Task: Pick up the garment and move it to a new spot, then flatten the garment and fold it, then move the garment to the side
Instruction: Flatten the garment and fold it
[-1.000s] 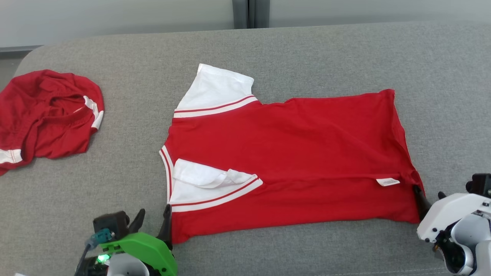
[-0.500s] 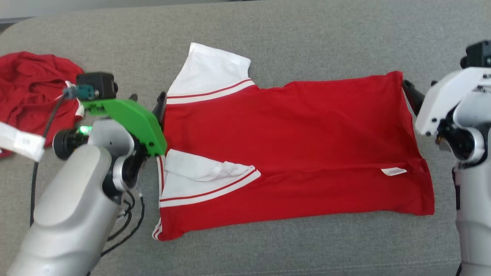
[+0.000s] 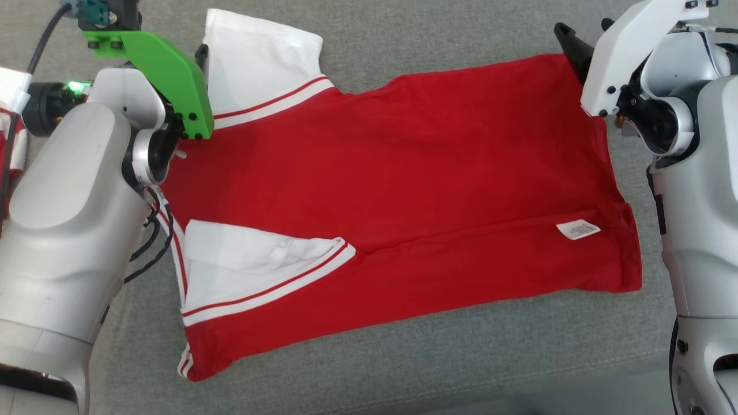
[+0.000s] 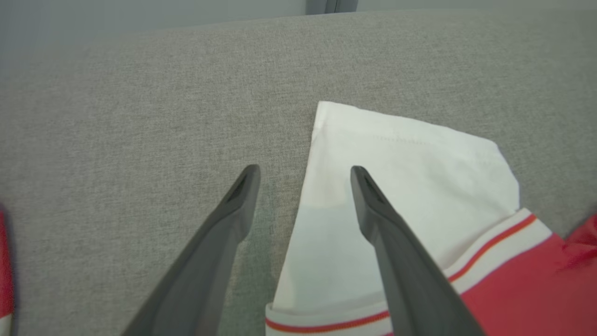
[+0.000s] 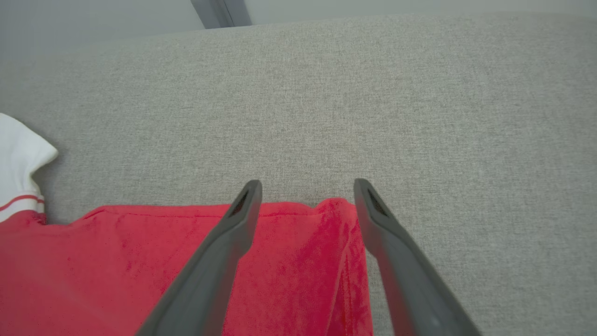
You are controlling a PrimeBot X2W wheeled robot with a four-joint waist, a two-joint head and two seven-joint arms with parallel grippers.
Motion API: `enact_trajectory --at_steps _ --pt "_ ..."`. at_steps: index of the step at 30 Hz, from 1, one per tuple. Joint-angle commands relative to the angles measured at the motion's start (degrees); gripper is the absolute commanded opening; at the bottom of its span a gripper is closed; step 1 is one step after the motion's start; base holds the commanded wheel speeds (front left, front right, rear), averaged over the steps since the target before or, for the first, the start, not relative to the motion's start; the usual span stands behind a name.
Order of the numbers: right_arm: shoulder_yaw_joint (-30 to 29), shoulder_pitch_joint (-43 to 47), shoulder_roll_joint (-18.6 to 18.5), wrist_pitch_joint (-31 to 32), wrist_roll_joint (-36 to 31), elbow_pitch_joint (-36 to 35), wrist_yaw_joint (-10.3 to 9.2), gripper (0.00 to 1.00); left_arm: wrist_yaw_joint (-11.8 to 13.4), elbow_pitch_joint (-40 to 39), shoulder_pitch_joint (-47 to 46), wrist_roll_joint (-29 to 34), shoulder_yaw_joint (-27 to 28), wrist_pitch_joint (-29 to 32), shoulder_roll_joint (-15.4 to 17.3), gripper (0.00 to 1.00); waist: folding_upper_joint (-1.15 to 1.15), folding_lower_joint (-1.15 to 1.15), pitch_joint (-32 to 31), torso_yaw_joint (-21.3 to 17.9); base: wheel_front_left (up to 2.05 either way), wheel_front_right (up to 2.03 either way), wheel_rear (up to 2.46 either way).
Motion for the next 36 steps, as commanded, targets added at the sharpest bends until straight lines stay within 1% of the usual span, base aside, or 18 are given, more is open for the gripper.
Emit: enact_trajectory --at_steps 1,7,10,11,12,13,21,23,26,28,32,34,36 --pt "0.51 -0.98 -0.21 -0.72 0.47 0.74 0.03 1.0 -0.58 0.95 -1.66 0.44 -0.18 -0.13 -0.11 1.0 0.0 -0.01 3.37 -3.23 0.0 0.0 0.0" --pt "1.51 -2.03 -0.95 -3.0 1.64 2.91 0.03 1.0 -1.9 4.9 -4.32 0.84 -0.94 -0.51 -0.93 1.0 0.0 -0.01 4.49 -4.18 0.0 0.0 0.0" --pt "2.13 -2.53 -1.28 -3.49 1.67 3.57 0.03 1.0 -1.14 7.11 -4.56 1.18 -1.25 -0.29 -0.94 1.0 0.0 -0.01 4.69 -4.4 0.0 0.0 0.0" --pt "2.48 -2.72 -1.49 -3.5 1.72 3.7 0.02 1.0 -0.85 7.83 -4.39 1.33 -1.36 -0.24 -0.92 0.66 0.0 -0.01 4.74 -4.43 0.0 0.0 0.0" --pt "2.76 -2.88 -1.68 -3.46 1.71 3.71 0.03 1.0 -0.94 8.33 -4.38 1.48 -1.44 -0.44 -0.75 0.4 0.0 -0.01 4.77 -4.44 0.0 0.0 0.0" --pt "3.17 -3.15 -1.92 -3.42 1.62 3.65 0.03 1.0 -0.99 8.87 -4.47 1.45 -1.37 -0.64 -0.51 0.0 0.0 -0.01 4.79 -4.41 0.0 0.0 0.0" --pt "5.8 -4.94 -4.38 -2.57 1.52 2.81 0.02 1.0 -2.94 10.29 -4.53 -0.85 0.31 -1.53 0.94 0.0 0.0 -0.01 4.39 -3.54 0.0 0.0 0.0" --pt "7.05 -4.18 -5.46 -1.83 0.84 2.62 0.02 1.0 -4.15 10.0 -4.46 -0.91 -0.1 -1.43 1.14 0.0 0.0 -0.01 4.26 -3.31 0.0 0.0 0.0" --pt "8.16 -2.27 -6.81 -0.13 1.6 2.54 0.02 1.0 -5.07 9.43 -4.45 -1.21 -0.15 -1.72 1.49 0.0 0.0 -0.01 4.13 -3.09 0.0 0.0 0.0" --pt "8.27 -1.46 -7.67 0.5 1.9 2.48 0.02 1.0 -5.08 9.01 -4.53 -1.22 -0.26 -1.79 1.55 0.0 0.0 -0.01 4.11 -2.98 0.0 0.0 0.0" --pt "8.92 -0.08 -8.15 0.47 3.71 2.88 0.02 1.0 -5.0 8.21 -4.76 -1.4 -0.26 -1.96 1.64 0.0 0.0 -0.01 4.4 -2.87 0.0 0.0 0.0" --pt "9.9 -0.31 -8.71 -0.55 4.1 2.82 0.02 1.0 -4.8 7.88 -4.97 -1.5 -0.24 -2.02 1.62 0.0 0.0 -0.01 4.78 -2.75 0.0 0.0 0.0" --pt "10.46 -0.92 -8.36 -2.05 4.95 2.98 0.02 1.0 -4.61 7.54 -5.09 -1.51 -0.28 -2.27 1.58 0.0 0.0 -0.01 5.13 -2.62 0.0 0.0 0.0"
